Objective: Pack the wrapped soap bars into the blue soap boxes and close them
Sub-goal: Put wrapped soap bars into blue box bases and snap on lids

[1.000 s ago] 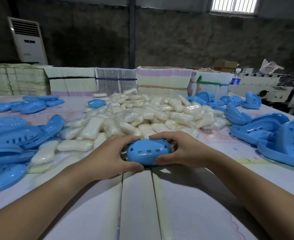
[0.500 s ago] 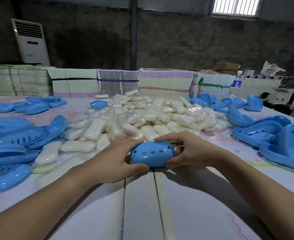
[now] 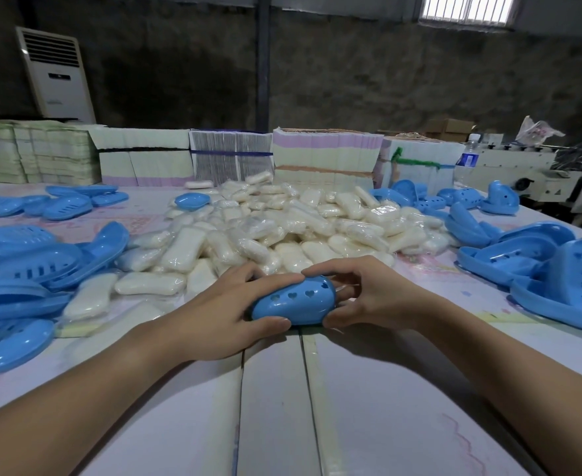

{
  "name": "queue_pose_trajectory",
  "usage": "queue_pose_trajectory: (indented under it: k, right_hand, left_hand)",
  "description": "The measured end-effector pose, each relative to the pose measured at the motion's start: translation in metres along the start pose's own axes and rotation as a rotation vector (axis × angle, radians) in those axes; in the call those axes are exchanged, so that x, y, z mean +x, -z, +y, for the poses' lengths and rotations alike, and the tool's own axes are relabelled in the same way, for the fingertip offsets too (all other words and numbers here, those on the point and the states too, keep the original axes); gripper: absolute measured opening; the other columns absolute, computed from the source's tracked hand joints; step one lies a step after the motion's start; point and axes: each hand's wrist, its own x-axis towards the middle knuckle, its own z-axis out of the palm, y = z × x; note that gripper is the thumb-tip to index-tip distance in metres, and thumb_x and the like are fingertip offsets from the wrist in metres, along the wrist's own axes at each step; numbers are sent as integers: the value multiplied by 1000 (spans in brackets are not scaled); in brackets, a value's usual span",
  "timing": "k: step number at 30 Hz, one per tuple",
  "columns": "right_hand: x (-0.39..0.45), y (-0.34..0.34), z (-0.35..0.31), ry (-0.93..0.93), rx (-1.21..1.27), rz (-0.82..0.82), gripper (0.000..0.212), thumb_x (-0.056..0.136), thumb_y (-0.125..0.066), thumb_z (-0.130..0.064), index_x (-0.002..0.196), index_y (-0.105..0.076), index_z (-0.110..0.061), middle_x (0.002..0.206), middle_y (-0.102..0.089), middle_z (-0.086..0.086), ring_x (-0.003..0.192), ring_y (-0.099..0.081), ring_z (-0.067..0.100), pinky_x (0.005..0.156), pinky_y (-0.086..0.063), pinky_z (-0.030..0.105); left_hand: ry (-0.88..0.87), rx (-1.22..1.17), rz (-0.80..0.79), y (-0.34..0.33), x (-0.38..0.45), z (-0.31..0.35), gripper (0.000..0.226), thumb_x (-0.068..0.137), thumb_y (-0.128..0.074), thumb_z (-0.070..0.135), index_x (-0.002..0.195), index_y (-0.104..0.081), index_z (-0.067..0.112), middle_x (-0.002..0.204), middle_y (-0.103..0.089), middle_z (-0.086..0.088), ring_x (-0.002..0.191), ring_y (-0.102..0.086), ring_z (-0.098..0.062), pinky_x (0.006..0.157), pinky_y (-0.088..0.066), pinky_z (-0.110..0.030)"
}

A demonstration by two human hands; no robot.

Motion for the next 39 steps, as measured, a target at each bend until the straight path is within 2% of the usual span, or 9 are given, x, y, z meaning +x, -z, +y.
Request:
queue_pose_trajectory:
  k: [8,11,14,18,21,24,27,32,39]
  right_hand:
    - [1,0,3,16,-49,-17,59,77,-78,-1,128,-58,-22,116,-63,-13,106,-62,-2,85,-52,16]
    - [1,1,4,13,-50,-37,60,77,-76,1,128,-56,-24,115,-61,-15,106,-61,-4,84,-51,13]
    - [2,-1,4,32,-115,-58,65,79,-76,-2,135,-51,-24,123,-58,-11,114,-58,3,97,-50,22]
    - [5,-5,7,83,-202,43,66,79,-78,-11,139,-51,-20,127,-58,-6,115,-57,9,101,-49,31]
    - [5,-5,8,121,-175,83,62,78,-81,-11,134,-56,-18,122,-62,-5,109,-60,9,95,-52,29]
    - [3,-5,7,178,-133,134,58,74,-84,-10,127,-61,-14,114,-65,-5,102,-63,9,90,-54,27]
    - [3,-7,3,268,-159,158,53,76,-82,-12,125,-61,-9,113,-67,-1,100,-64,13,89,-54,32]
    - [4,-8,1,371,-259,194,49,81,-78,-18,124,-59,-2,112,-67,5,97,-65,18,80,-54,39]
    - [7,-6,3,271,-124,216,58,73,-85,-16,125,-60,-20,112,-67,-6,97,-66,10,84,-55,26]
  left_hand:
    - [4,63,8,-2,1,5,50,90,-47,66,130,-20,79,117,-42,19,111,-40,4,97,-40,-23]
    - [10,152,23,-2,1,6,56,87,-38,73,138,-14,70,115,-43,19,105,-41,3,86,-40,-17]
    - [5,237,39,-5,2,7,58,91,-31,74,145,-16,61,110,-44,17,98,-41,0,75,-32,-12]
    - [42,126,57,-6,4,8,53,86,-21,75,138,-15,64,116,-51,17,107,-43,-2,90,-42,-26]
    - [58,12,47,-3,5,4,49,89,-32,70,138,-28,61,127,-53,18,114,-44,-1,97,-41,-29]
    - [43,-156,57,-1,4,4,43,88,-43,65,130,-40,60,119,-56,23,107,-51,1,86,-43,-23]
    - [36,-268,59,1,3,8,52,77,-57,69,126,-43,60,116,-60,25,104,-58,0,87,-50,-27]
    - [-37,-204,100,1,0,4,62,79,-75,38,132,-45,52,118,-63,23,107,-63,-4,87,-52,-28]
    - [-41,-316,220,-3,0,0,60,83,-81,14,129,-52,41,113,-65,16,102,-64,-10,82,-52,-19]
